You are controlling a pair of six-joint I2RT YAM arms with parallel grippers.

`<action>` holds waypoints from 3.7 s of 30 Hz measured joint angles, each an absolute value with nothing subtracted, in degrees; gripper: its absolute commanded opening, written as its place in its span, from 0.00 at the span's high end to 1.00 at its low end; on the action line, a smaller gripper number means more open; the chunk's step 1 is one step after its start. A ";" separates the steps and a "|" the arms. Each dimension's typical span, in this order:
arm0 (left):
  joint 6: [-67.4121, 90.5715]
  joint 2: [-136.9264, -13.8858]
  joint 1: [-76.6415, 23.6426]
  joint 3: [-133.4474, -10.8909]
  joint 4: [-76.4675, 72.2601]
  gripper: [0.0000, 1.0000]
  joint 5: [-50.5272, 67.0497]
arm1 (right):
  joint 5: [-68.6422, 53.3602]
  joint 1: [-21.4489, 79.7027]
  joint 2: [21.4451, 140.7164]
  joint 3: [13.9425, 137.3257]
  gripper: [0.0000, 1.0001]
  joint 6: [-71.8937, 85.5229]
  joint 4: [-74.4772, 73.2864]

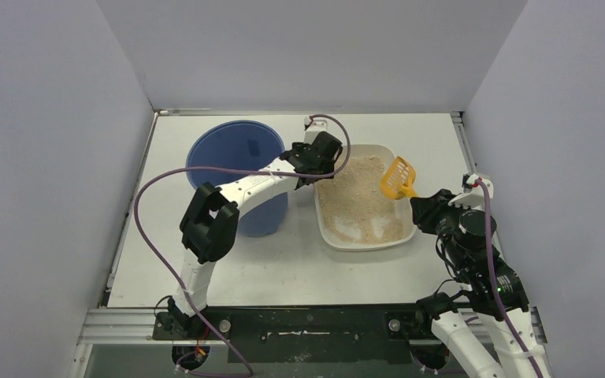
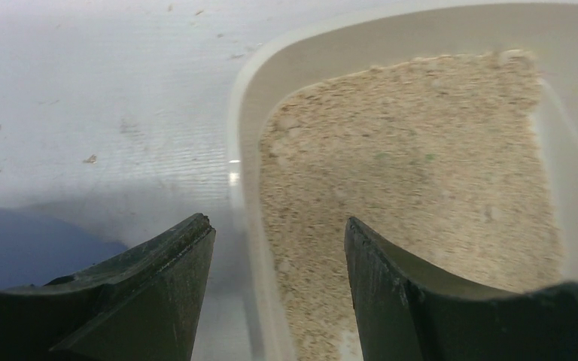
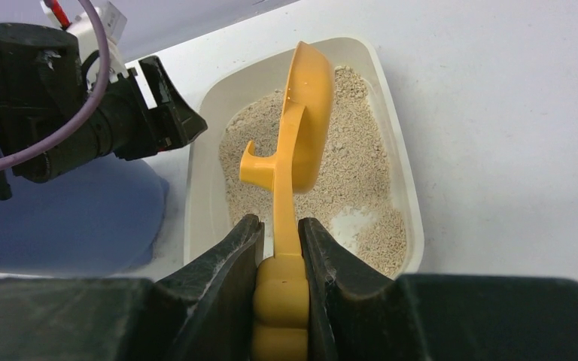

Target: Clean the litter box

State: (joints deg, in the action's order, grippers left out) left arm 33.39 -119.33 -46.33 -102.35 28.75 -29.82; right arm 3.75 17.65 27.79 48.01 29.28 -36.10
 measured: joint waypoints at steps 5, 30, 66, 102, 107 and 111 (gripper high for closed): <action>33.17 -116.84 -42.98 -94.91 28.49 0.38 -30.09 | 3.49 17.65 27.79 47.77 1.00 29.28 -36.03; 30.89 -117.27 -43.35 -98.06 23.99 0.37 -23.49 | 2.48 17.65 28.23 46.81 1.00 29.34 -35.22; 33.63 -120.97 -43.05 -100.33 27.57 0.55 -23.00 | 2.50 17.65 25.87 46.81 1.00 29.06 -35.29; 29.71 -123.61 -48.12 -109.95 33.43 0.43 -26.09 | 2.52 17.65 25.54 47.13 1.00 28.82 -36.32; 30.24 -124.81 -46.63 -107.59 33.19 0.42 -25.04 | 2.52 17.65 25.54 47.55 1.00 28.71 -36.60; 30.57 -124.62 -45.67 -106.76 31.46 0.42 -24.97 | 2.50 17.65 25.54 47.55 1.00 28.56 -36.62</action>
